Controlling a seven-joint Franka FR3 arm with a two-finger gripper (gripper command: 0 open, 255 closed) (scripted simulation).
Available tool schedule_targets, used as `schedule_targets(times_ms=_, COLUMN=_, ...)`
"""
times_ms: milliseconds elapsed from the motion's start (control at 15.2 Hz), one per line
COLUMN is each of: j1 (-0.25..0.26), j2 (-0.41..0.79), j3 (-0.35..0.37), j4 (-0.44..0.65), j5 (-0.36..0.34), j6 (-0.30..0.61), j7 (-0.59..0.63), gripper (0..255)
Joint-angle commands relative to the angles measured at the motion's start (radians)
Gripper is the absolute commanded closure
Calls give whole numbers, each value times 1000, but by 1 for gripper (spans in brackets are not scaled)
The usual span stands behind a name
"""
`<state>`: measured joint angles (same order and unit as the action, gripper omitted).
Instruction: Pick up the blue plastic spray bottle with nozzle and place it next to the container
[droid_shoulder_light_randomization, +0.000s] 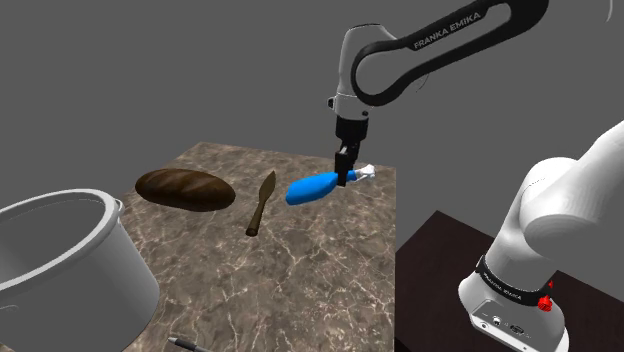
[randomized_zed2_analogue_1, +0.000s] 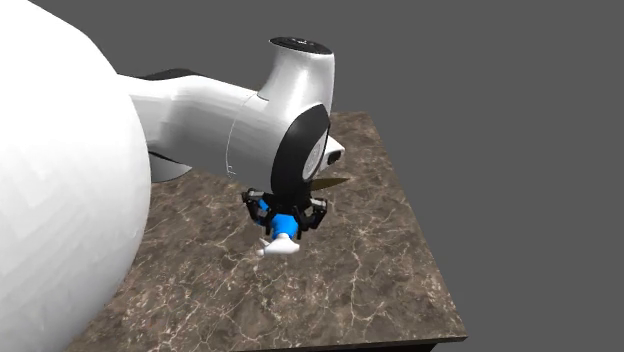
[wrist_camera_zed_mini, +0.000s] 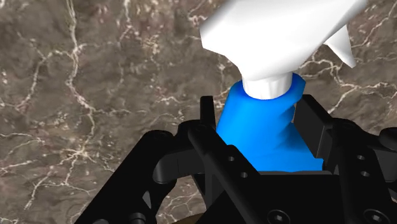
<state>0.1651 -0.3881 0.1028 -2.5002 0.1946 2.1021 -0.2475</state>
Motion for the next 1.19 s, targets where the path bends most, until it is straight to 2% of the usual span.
schedule_targets(times_ms=0, j1=0, j2=-14, j3=-1, j4=19, j5=-2, j6=-33, j7=5, gripper=255)
schedule_targets(times_ms=1122, j1=-6, j2=-67, j3=-13, j4=206, j5=-21, j6=-272, j7=34, gripper=255)
